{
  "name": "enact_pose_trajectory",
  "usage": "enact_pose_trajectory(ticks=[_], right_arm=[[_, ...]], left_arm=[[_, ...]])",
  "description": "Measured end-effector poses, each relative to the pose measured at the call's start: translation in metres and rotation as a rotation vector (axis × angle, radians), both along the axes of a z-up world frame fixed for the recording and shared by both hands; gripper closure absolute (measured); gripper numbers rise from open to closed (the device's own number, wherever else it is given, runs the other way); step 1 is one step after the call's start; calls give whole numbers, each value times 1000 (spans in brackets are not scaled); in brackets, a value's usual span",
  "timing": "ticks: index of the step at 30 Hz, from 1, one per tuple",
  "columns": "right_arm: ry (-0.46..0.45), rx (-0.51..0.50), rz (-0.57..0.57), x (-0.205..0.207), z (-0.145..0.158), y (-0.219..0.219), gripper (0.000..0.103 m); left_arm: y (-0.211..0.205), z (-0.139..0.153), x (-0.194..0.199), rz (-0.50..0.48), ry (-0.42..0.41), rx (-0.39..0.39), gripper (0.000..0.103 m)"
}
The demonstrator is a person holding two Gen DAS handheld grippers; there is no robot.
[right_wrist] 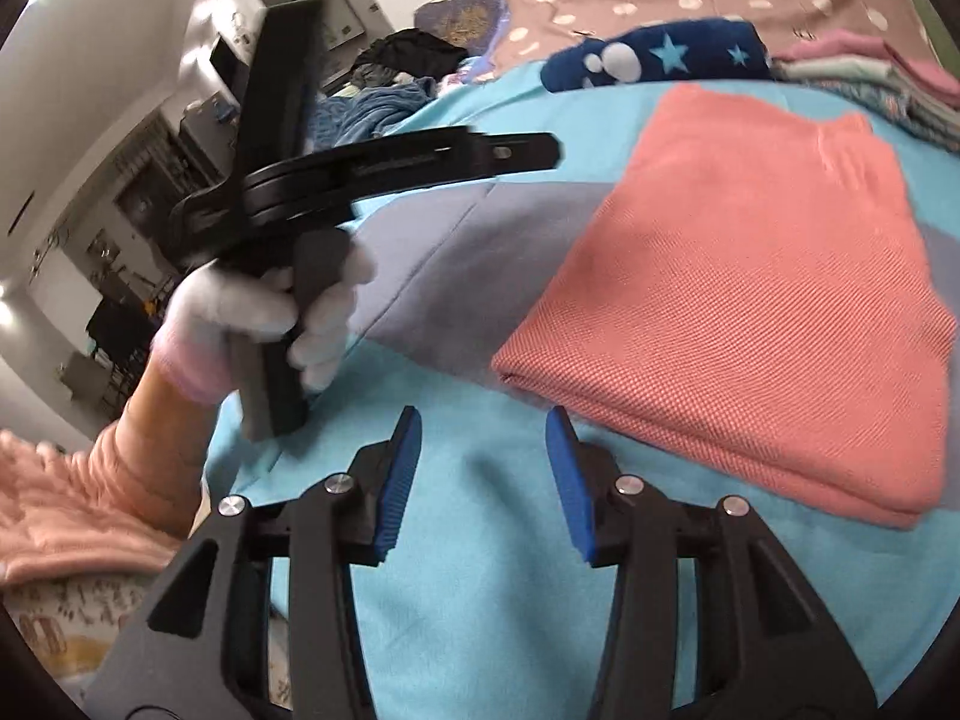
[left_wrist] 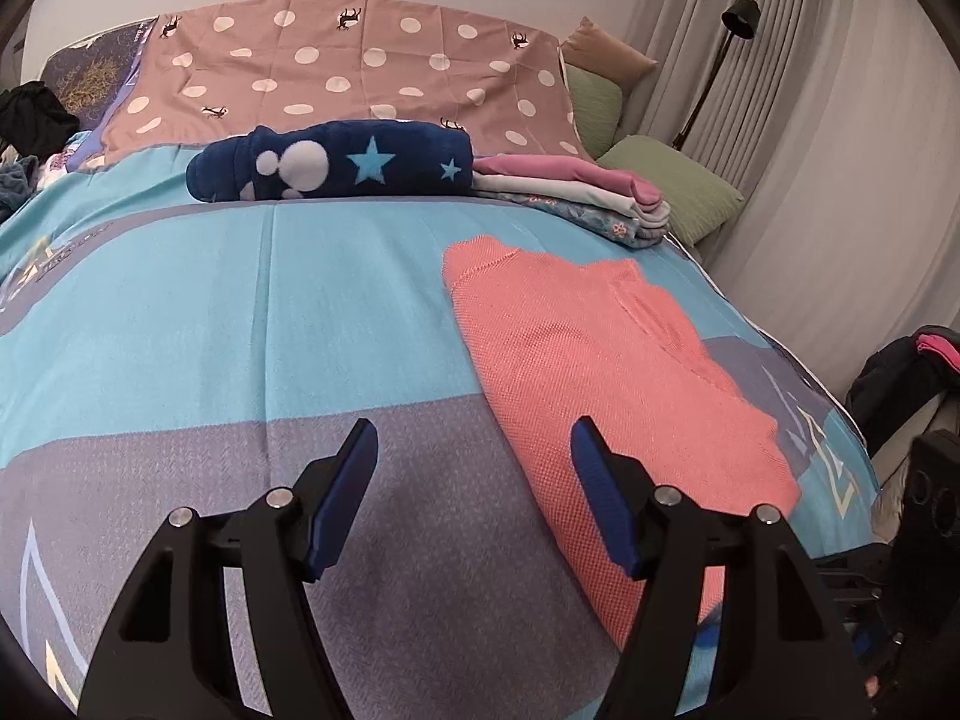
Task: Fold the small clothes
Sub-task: 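Move both open tools down to the edge of the folded shirt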
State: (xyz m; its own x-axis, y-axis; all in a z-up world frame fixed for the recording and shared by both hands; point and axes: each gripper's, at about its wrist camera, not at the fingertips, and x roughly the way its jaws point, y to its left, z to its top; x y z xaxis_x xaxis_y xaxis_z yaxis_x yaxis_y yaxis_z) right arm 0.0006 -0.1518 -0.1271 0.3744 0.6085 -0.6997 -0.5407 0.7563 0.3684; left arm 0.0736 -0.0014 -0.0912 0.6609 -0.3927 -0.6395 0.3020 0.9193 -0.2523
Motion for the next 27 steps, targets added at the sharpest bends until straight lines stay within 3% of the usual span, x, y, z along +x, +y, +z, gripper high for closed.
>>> enact_pose_trajectory(ticks=[5,8,13,18,22,27], right_arm=[[-29,-16,-58,15,-3,14,58],[-43,-18,-33,20,-5,32,52],[-119,-100,10,12,-1,46,50],[-149,-64,-89,20,5,28,53],[-114,-111,-25,33,-9,51,44],[-59,-87,62,23,-8,55,43]], left_arm=[[9,-3,-7,14,1,-17,35],[17,-4,-11,24,3,-24,35],[31,-6,-16,52,9,-41,35],[37,-8,-17,60,14,-50,35],[33,-9,-15,55,21,-62,35],[35,-8,-20,50,7,-36,35]])
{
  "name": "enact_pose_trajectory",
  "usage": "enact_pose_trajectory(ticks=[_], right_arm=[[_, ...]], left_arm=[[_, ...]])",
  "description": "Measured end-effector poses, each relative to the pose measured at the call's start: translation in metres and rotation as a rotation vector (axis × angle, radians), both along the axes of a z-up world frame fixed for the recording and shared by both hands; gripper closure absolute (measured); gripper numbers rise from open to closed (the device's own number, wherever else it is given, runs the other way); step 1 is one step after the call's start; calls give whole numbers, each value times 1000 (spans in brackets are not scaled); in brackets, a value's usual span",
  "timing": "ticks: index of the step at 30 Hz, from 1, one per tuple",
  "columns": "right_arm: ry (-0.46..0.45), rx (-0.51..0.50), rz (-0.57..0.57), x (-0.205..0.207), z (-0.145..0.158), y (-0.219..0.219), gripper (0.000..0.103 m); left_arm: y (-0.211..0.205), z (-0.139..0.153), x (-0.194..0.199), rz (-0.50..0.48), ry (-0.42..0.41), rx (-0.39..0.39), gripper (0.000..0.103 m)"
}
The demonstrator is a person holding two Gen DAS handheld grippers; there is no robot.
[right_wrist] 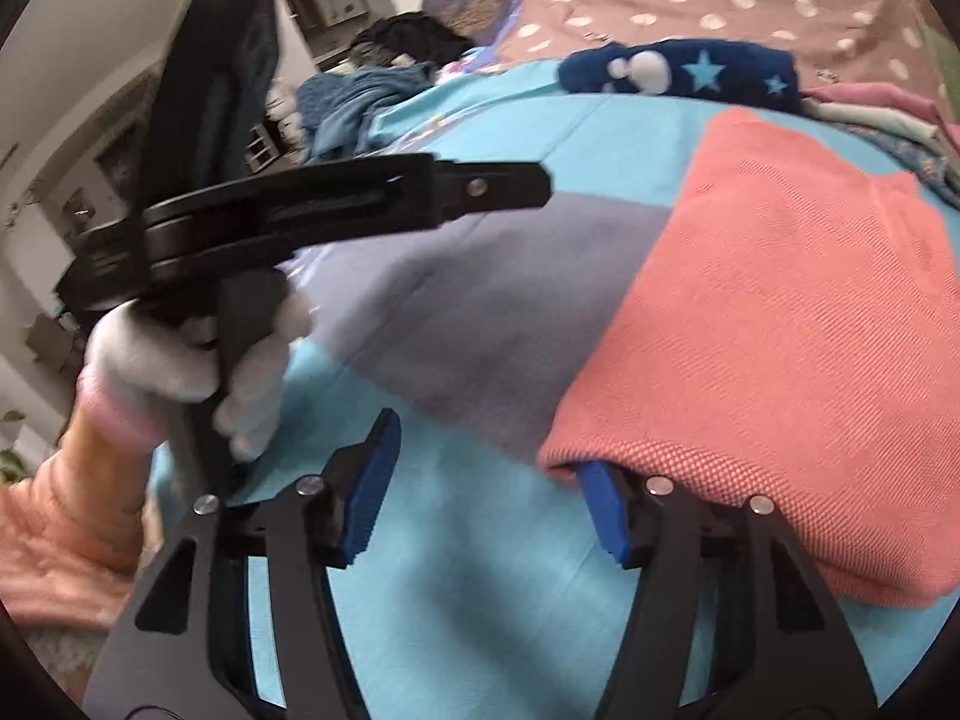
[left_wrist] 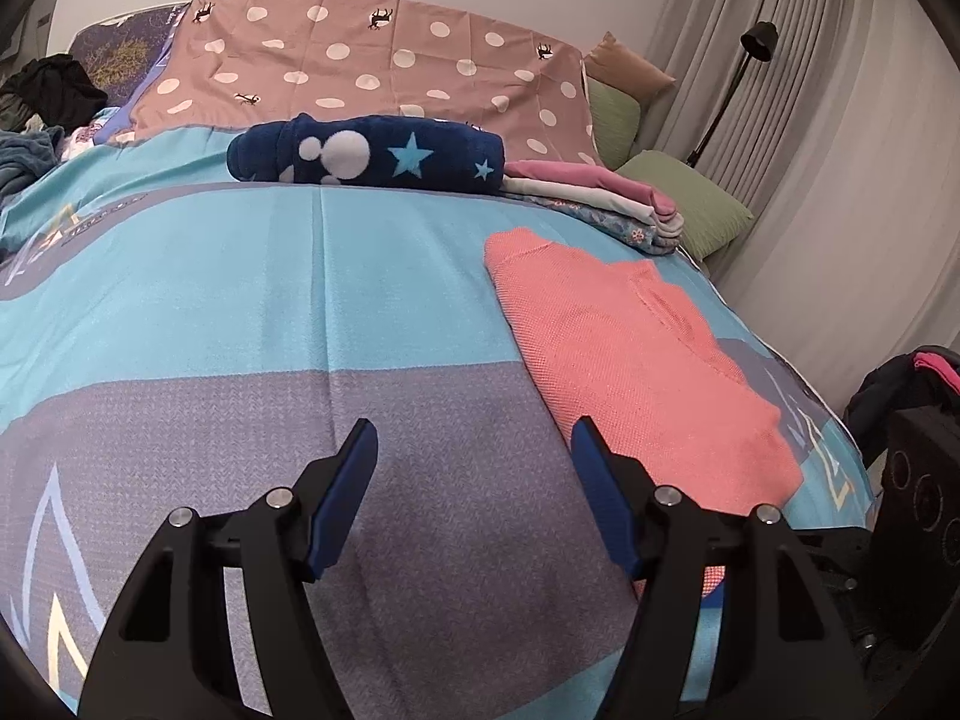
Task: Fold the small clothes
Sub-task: 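Move both open tools down to the edge of the folded shirt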
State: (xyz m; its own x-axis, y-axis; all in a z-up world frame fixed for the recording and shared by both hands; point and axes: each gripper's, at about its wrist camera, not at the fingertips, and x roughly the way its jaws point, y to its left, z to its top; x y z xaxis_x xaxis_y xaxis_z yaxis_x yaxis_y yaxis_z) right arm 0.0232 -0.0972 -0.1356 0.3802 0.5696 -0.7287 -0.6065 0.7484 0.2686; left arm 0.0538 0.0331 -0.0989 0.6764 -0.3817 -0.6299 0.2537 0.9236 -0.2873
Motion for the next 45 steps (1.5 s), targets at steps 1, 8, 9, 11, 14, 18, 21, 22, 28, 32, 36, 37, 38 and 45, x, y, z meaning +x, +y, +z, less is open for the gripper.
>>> enact_pose_trajectory(ticks=[1,8,9,11,14,18,21,22,28,32,36,37,38,45], right_arm=[[25,19,17,-2,0,-3,44],[117,70,115,-19,-1,-2,76],[86,82,99,-20,7,-10,74],[43,111,52,-18,21,-29,72],[22,141,-64,-9,29,-65,72],[53,139,-200,-3,18,-108,72],[102,153,-314,4,6,-139,70],[142,154,-346,3,-3,-146,75],[129,165,-351,-6,-1,-158,72],[2,191,-356,-3,23,-160,60],[61,91,-459,17,4,-167,65],[67,64,-468,19,-3,-167,72],[44,64,-463,17,-2,-166,71],[-81,44,-469,19,37,-183,46]], left_arm=[[2,-1,1,5,2,-3,35],[0,-1,5,8,16,-10,35],[-3,0,4,-1,11,2,35],[-8,2,5,-12,3,11,35],[-17,1,7,-32,11,-8,35],[-44,-6,5,-108,30,51,35],[-73,-21,-1,-221,85,165,33],[-84,-25,-5,-251,88,229,32],[-91,-11,-19,-279,43,279,32],[-83,4,-11,-251,22,160,32],[-92,-25,2,-223,120,226,32],[-92,-26,-1,-216,108,218,31],[-91,-25,0,-214,101,212,31],[-94,-3,8,-215,47,194,31]])
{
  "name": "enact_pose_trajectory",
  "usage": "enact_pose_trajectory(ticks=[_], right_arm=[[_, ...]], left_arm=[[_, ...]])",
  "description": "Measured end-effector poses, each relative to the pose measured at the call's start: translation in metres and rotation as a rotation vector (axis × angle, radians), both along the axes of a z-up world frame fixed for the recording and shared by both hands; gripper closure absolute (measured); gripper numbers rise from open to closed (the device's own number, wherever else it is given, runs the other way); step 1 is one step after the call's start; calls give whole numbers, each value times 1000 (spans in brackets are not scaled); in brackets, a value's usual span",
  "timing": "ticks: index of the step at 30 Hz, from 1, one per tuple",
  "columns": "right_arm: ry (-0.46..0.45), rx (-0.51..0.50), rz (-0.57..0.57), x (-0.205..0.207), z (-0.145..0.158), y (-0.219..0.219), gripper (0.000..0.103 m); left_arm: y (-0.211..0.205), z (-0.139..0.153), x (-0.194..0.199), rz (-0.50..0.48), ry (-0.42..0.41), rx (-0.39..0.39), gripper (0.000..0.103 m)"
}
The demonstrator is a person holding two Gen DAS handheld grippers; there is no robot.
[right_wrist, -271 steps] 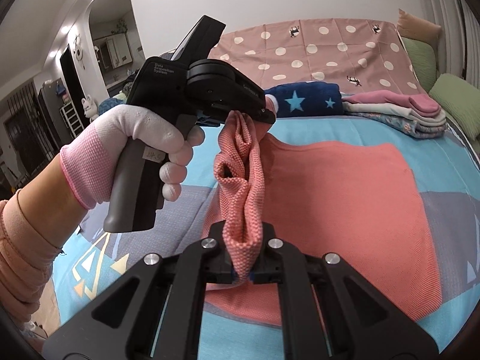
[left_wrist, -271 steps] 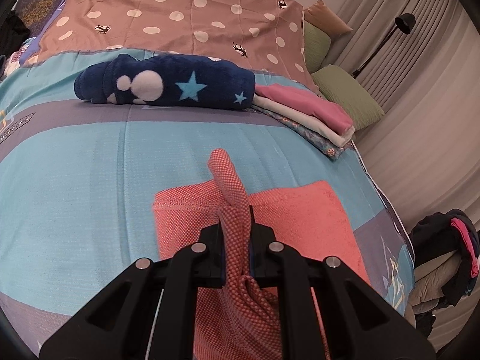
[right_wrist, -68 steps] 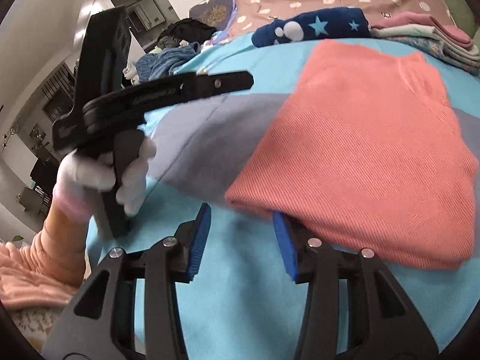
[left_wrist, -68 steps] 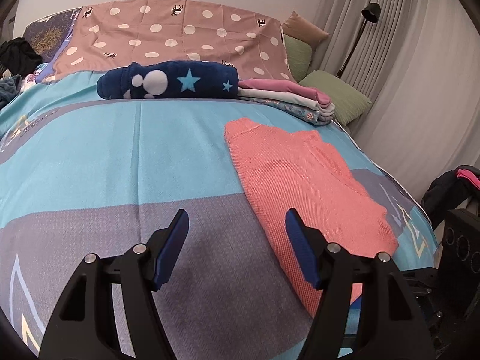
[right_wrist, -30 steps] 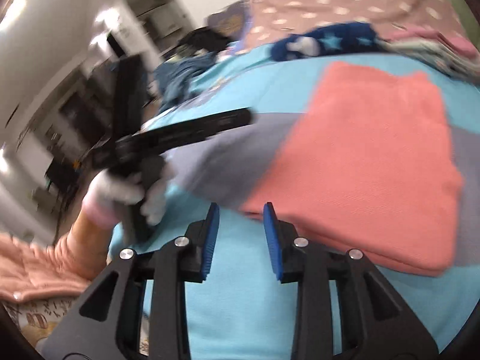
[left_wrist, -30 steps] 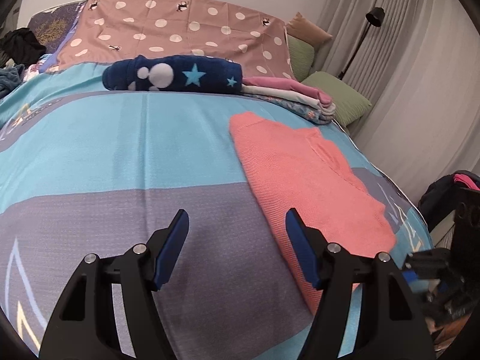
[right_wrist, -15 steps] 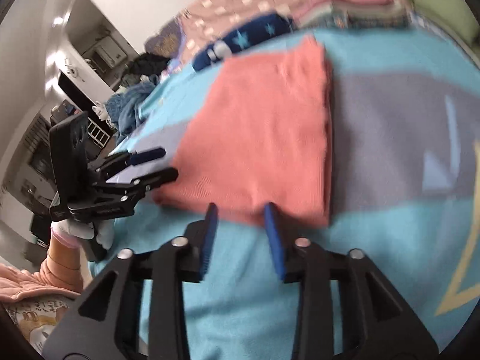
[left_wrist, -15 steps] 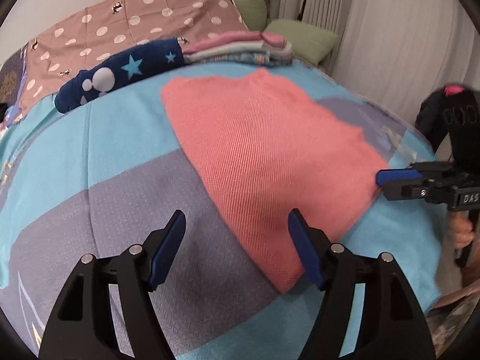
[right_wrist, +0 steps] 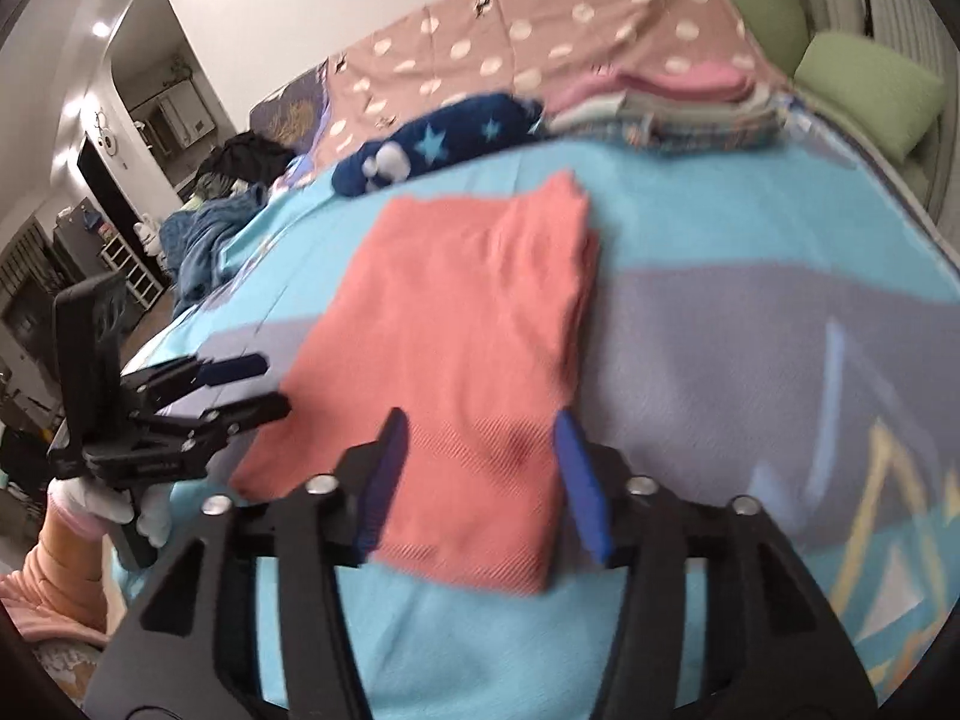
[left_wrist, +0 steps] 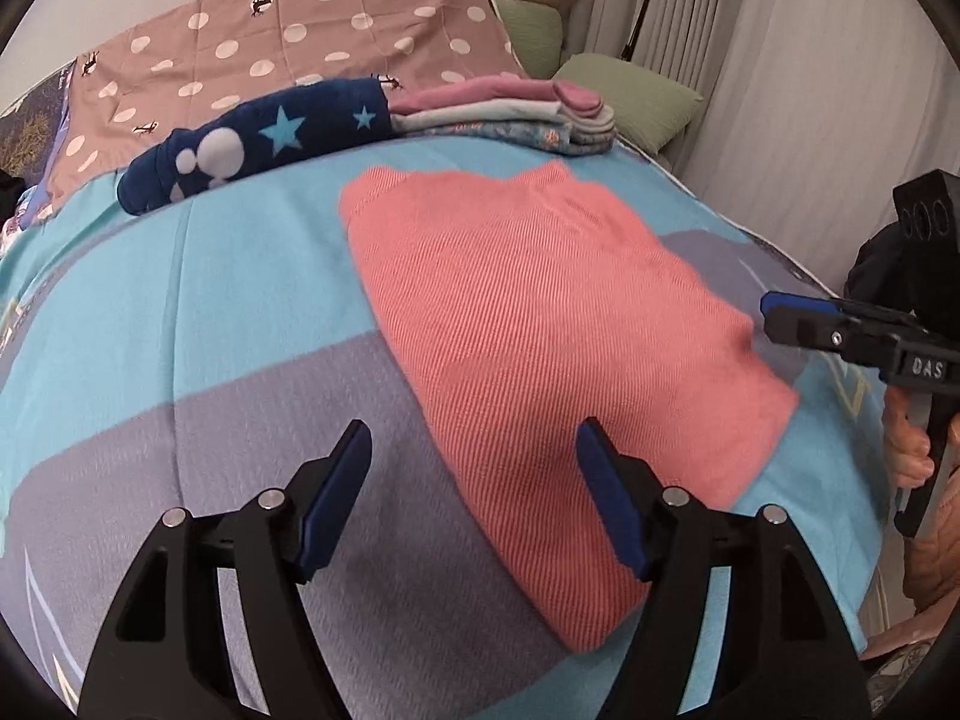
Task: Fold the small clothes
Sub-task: 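Move both open tools down to the edge of the folded shirt, then grasp the shirt edge with the left tool while the right tool grasps it too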
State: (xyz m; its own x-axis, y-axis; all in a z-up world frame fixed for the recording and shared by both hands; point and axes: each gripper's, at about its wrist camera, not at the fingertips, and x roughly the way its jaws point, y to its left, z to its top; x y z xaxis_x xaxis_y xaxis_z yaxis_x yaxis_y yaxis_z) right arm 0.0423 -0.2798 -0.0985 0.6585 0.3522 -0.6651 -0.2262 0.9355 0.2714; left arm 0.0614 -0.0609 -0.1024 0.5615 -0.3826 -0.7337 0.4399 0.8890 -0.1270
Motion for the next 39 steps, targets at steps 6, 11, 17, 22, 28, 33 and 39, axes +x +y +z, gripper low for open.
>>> enact_pose_trajectory(ticks=[6,11,17,22,28,33,39], right_arm=[[79,14,-34,34,-11,-17,39],[134,63,0,56,-26,-15,37],[151,88,68,69,-36,-8,34],[181,128,134,92,-40,-4,34],[203,169,200,116,-43,1,34],[190,154,215,124,-43,9,34],[148,80,199,120,-42,20,42]], left_arm=[[-11,2,17,-21,2,5,31],[-14,-5,32,-31,28,-2,31],[-5,-21,58,-32,125,-120,29],[-3,-26,74,-49,161,-186,26],[-2,-28,87,-64,188,-244,24],[2,-30,97,-58,199,-305,25],[-4,-28,97,-33,164,-254,43]])
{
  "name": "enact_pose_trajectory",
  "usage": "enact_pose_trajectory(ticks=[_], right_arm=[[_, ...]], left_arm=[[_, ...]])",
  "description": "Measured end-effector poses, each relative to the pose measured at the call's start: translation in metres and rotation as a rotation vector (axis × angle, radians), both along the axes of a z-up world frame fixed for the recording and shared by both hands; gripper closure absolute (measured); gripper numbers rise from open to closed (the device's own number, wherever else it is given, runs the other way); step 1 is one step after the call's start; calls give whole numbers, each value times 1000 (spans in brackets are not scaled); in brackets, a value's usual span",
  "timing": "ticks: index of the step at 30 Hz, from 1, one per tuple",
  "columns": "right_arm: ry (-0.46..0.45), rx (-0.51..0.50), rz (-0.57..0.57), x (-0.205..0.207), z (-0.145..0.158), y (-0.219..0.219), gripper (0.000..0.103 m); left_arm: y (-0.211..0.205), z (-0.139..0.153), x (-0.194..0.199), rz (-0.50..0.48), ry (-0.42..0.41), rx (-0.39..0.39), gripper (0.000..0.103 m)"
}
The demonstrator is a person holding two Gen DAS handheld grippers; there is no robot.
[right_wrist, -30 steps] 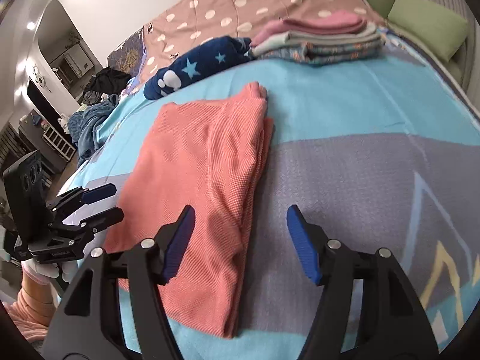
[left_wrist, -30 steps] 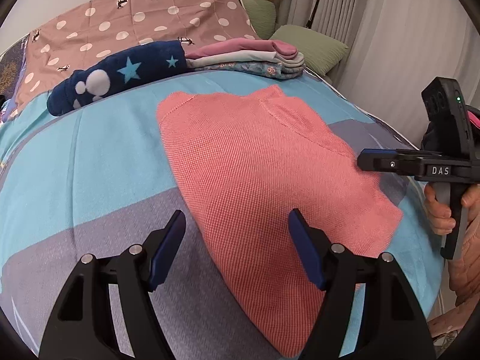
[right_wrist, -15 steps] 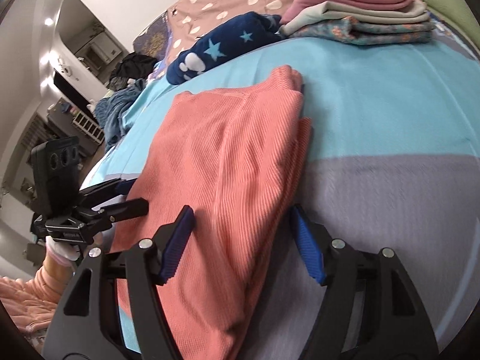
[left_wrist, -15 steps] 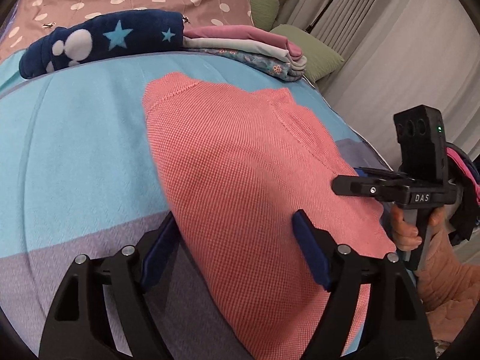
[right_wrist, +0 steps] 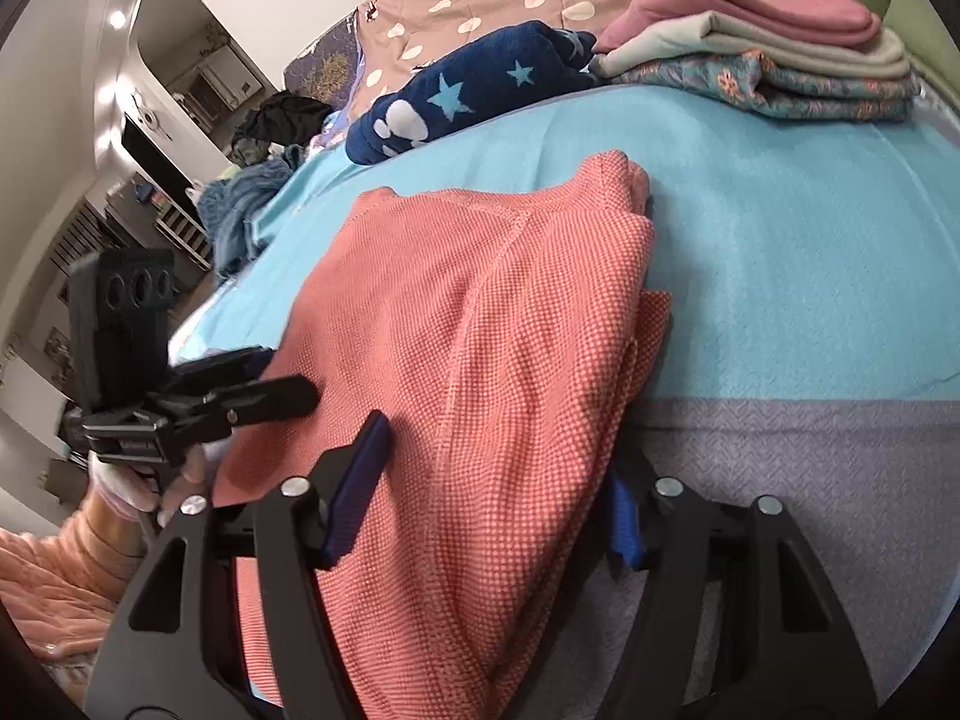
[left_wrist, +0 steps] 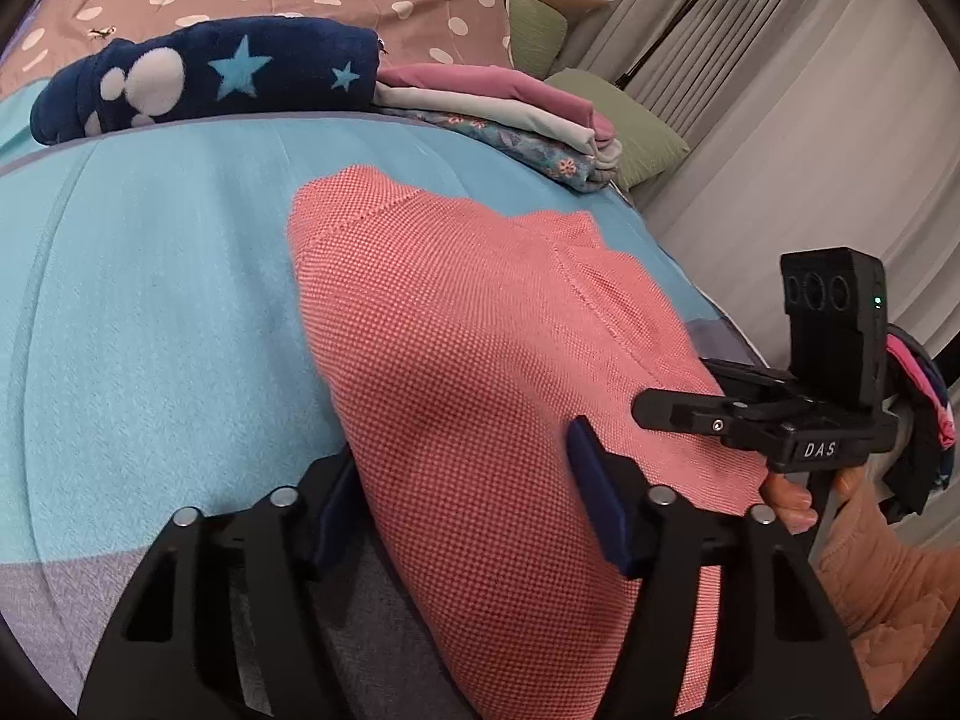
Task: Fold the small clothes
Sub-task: 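Grasp the shirt edge with the left tool while the right tool grasps it too, then lift the held salmon-pink shirt up off the bed with both tools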
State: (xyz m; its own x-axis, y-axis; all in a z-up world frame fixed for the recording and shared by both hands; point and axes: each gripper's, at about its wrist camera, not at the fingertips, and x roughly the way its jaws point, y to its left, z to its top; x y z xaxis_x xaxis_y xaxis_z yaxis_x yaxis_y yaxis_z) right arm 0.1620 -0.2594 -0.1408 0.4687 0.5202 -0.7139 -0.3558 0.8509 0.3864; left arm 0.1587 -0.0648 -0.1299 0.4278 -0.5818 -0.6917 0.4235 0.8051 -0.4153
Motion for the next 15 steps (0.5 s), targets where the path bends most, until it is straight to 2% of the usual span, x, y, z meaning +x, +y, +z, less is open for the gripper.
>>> enact_pose_trajectory(ticks=[1,2,4,5,10,15], right_arm=[[-12,-17,-3,-2,0,2,49],[-24,-27,-7,-5,1,3,60],[-56,-44,-26,-12,8,7,74],[-87,-72,-35,-18,14,10,77],[-226,-183,-63,-46,39,23,78],[-355,-205,-92,-76,72,25,78]], left_arm=[[-1,1,-2,-1,-10,12,49],[-2,3,-3,-4,-19,22,55],[-6,9,-9,-3,-61,51,64],[-7,13,-12,0,-81,54,68],[-9,43,-32,5,-182,58,72],[-13,76,-53,-4,-280,59,73]])
